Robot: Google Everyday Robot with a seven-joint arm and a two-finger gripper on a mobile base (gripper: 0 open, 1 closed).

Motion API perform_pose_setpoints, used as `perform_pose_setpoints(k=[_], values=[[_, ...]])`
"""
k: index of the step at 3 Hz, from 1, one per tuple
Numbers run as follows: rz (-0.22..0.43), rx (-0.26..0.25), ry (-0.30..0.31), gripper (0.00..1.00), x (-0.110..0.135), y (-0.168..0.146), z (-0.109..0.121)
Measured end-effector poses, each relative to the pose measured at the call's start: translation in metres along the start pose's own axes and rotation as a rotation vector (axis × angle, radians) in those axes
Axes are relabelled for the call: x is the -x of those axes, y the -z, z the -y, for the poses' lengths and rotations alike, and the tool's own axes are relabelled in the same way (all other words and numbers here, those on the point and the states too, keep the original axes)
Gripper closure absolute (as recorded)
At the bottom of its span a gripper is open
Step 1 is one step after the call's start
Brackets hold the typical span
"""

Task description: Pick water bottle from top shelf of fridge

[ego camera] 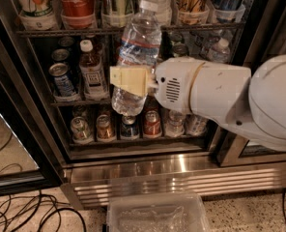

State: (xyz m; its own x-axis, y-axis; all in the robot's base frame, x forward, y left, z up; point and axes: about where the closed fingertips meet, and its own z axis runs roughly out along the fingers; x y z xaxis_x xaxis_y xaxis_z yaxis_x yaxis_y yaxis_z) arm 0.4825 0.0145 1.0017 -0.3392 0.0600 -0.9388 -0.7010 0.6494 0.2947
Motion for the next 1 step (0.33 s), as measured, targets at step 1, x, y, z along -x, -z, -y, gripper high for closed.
perform_pose_setpoints(k=[1], values=[[-0.003,-0.003,-0.004,1.0,-0.0026,0.0007,0.0004]])
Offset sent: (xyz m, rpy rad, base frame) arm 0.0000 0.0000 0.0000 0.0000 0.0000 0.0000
